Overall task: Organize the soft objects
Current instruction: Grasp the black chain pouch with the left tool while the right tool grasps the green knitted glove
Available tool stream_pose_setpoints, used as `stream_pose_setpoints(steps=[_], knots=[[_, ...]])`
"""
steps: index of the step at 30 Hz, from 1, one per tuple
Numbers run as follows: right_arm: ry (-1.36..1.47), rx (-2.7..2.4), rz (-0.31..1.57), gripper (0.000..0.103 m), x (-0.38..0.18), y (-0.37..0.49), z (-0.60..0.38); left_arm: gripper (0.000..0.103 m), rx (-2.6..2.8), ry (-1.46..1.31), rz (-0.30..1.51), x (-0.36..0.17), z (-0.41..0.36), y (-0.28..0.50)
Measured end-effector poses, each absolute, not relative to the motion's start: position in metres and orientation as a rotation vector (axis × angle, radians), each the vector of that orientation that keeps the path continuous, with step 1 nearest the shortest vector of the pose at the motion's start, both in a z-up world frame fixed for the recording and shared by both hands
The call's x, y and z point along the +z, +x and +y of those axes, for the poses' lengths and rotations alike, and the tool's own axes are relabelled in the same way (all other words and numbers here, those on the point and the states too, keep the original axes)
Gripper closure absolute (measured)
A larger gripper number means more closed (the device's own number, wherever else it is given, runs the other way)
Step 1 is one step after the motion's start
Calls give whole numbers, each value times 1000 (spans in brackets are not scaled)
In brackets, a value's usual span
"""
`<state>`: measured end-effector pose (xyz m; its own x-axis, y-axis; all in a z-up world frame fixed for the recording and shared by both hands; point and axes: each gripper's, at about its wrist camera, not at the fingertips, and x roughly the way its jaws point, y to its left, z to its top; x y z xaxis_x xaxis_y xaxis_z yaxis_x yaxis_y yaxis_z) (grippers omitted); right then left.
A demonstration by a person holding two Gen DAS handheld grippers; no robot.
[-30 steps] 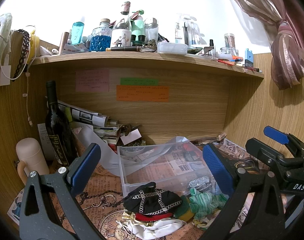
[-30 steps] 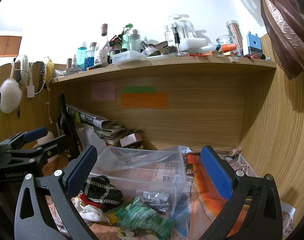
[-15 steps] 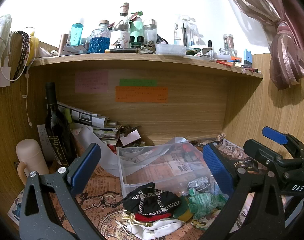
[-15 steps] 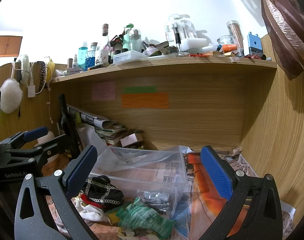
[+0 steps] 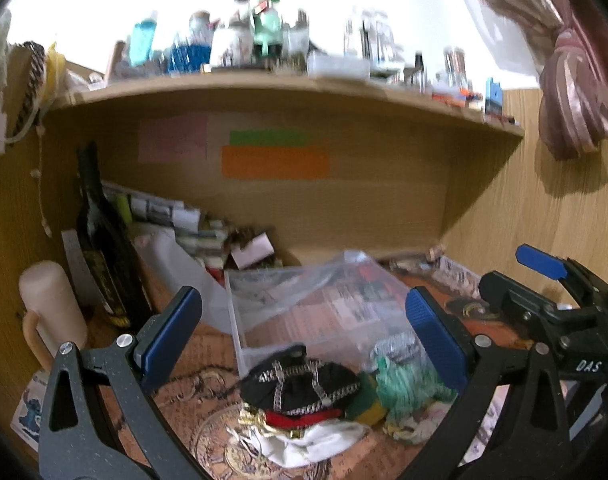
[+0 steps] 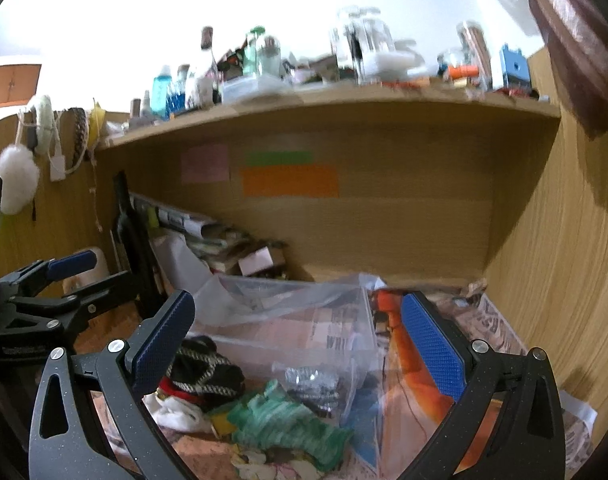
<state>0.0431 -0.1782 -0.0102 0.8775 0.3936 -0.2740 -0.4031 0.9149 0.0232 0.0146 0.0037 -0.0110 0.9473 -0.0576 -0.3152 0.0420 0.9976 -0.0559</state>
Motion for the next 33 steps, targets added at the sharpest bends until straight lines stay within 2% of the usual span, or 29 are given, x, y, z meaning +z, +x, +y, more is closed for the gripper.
stream_pose_setpoints(steps=[14, 15, 17, 21, 23, 26, 28, 33], knots=[[-16, 436, 546, 0, -76, 72, -191, 1, -33, -92, 577, -83, 23, 44], [-12, 440, 562, 1, -80, 71, -192, 3, -30, -97, 582, -85, 24, 46], [-7, 453, 596, 4, -88, 73, -192, 18, -28, -104, 600, -91, 26, 51], [6, 490, 655, 14, -101, 77, -189, 27, -37, -131, 625, -98, 30, 60], [4, 508, 674, 16, -105, 79, -185, 40, -44, -131, 637, -102, 30, 64], [-6, 526, 695, 20, -110, 81, -178, 52, -49, -137, 655, -106, 29, 67], [-17, 528, 716, 31, -114, 84, -174, 56, -45, -134, 650, -107, 30, 67], [0, 542, 774, 50, -125, 91, -173, 66, -45, -128, 637, -106, 32, 66]])
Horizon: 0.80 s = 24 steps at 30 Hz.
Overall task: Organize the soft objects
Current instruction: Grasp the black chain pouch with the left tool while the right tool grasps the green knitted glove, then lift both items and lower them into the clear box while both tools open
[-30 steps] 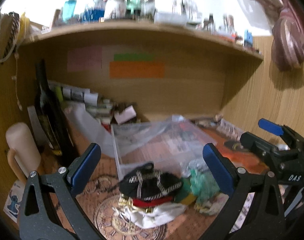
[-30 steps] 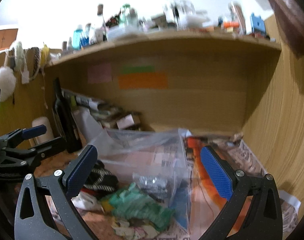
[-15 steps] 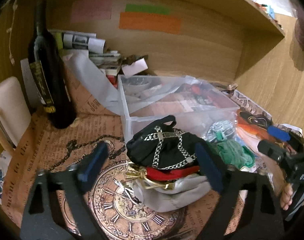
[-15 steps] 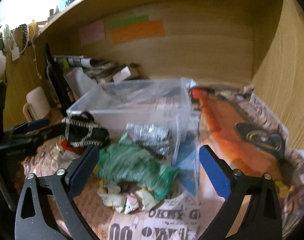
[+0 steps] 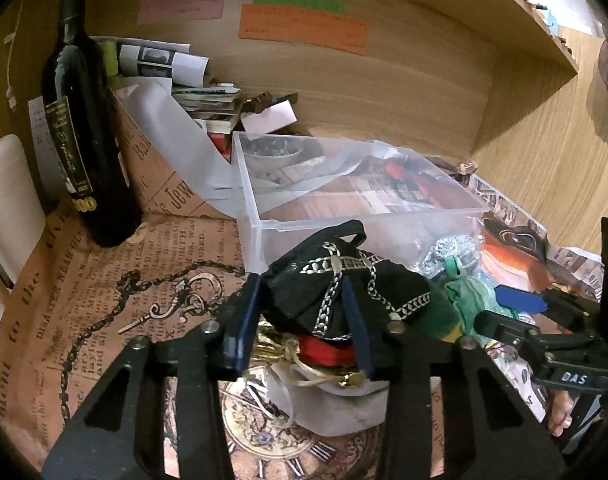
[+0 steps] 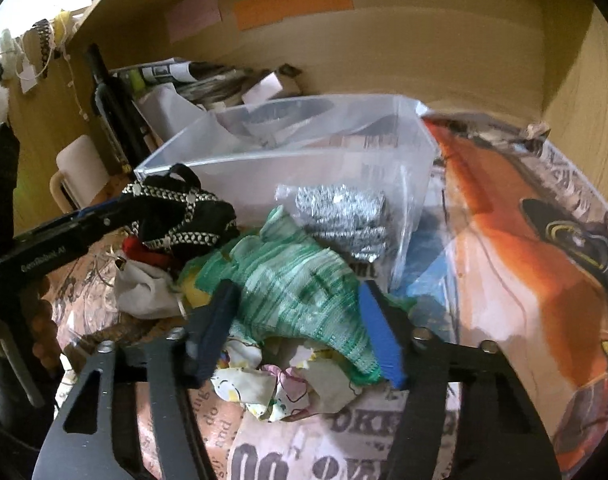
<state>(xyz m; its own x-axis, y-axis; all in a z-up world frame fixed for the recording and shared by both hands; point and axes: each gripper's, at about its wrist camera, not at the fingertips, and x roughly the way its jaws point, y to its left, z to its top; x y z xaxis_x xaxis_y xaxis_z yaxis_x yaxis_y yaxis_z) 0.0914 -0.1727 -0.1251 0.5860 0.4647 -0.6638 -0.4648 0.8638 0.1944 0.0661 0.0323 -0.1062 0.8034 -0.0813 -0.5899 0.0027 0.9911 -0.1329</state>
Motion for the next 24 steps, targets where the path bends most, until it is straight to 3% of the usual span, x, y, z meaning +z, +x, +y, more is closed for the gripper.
stream_pose_setpoints(steps=[4, 10, 24], knots=[[15, 545, 776, 69, -126, 91, -175, 77, -48, -119, 633, -106, 32, 66], [0, 524, 732, 84, -116, 87, -179, 85, -58, -105, 599, -98, 30, 58], [13, 500, 565, 90, -71, 77, -194, 88, -73, -70, 425, -47, 25, 33]])
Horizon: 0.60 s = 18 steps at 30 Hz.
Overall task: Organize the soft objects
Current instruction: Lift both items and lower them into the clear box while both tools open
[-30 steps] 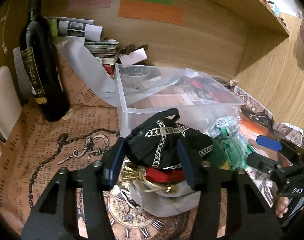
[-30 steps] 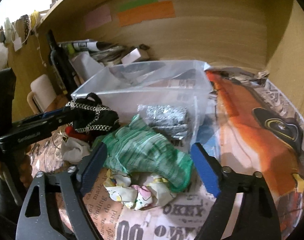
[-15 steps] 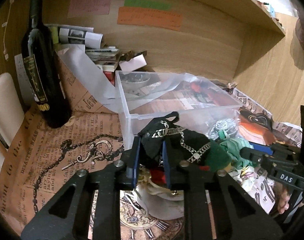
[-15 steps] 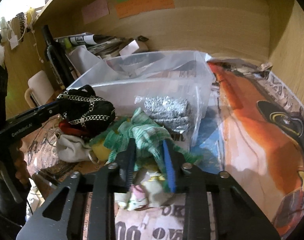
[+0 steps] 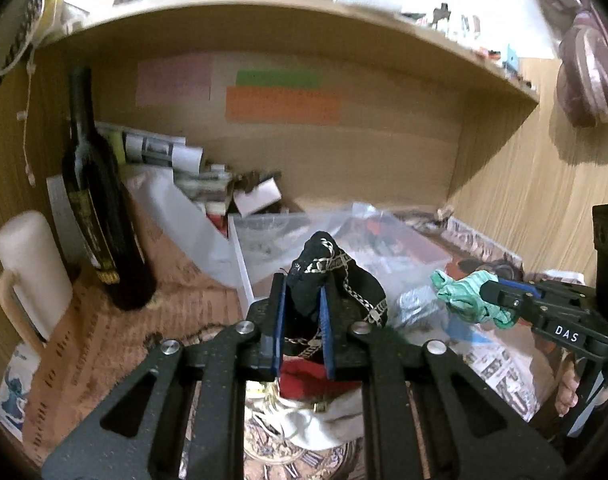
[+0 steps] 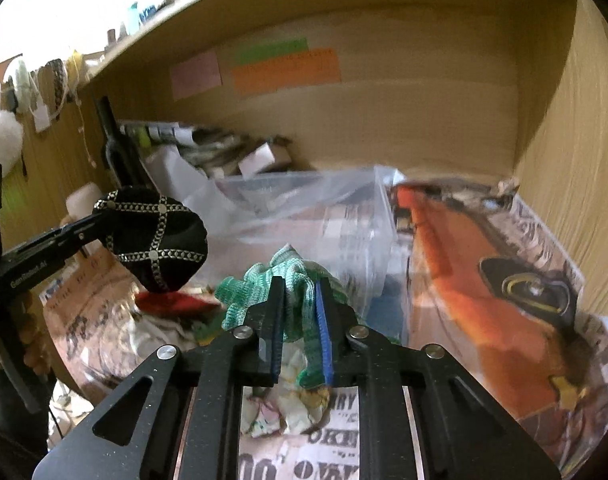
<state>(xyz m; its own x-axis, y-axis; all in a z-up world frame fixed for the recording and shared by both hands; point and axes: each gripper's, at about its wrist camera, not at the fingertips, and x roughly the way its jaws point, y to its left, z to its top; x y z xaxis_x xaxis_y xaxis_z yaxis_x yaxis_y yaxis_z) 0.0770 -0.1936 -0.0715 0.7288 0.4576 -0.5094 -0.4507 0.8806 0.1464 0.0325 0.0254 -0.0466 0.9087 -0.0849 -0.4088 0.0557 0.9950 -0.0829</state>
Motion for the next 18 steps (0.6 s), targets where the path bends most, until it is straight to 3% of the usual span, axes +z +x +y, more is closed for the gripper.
stream_pose_setpoints(steps=[18], knots=[[-34, 513, 372, 90, -15, 110, -166, 88, -64, -67, 354, -4, 30, 83]])
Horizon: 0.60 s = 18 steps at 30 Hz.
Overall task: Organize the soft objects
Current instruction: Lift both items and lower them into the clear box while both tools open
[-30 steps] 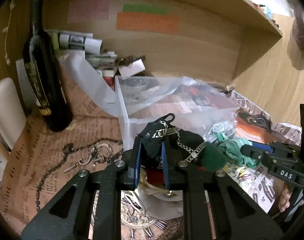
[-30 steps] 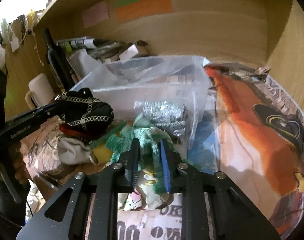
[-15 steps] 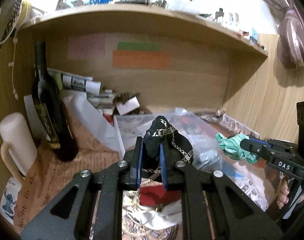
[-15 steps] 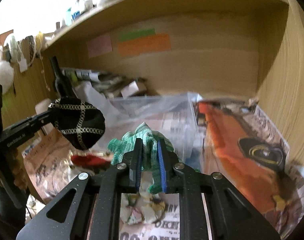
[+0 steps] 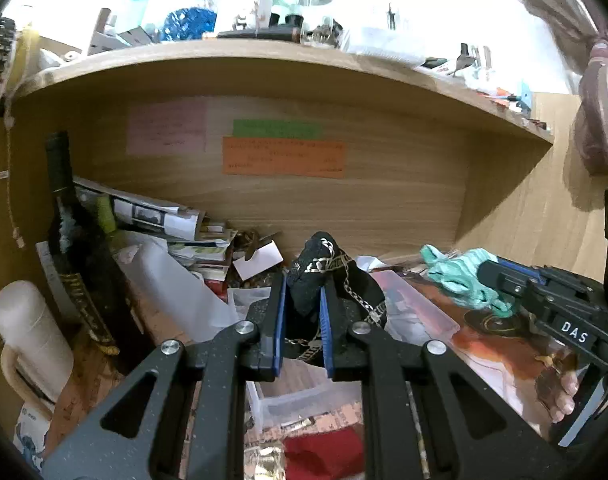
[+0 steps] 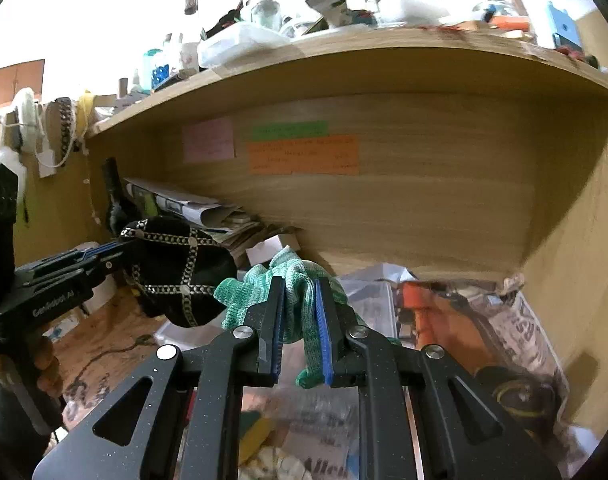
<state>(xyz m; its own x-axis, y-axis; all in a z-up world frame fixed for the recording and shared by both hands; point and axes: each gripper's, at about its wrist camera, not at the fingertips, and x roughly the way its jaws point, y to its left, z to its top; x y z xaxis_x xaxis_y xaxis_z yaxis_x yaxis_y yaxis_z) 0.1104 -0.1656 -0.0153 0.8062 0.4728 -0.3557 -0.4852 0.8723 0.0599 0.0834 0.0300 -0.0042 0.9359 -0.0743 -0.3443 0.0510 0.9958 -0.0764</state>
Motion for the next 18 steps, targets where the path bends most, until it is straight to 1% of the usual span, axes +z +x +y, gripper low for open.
stream_pose_setpoints(steps=[9, 18], knots=[[-95, 500, 480, 90, -34, 164, -141, 88, -79, -71, 490, -23, 32, 141], [-146, 483, 654, 90, -70, 205, -131, 88, -119, -58, 696, -65, 29, 193]])
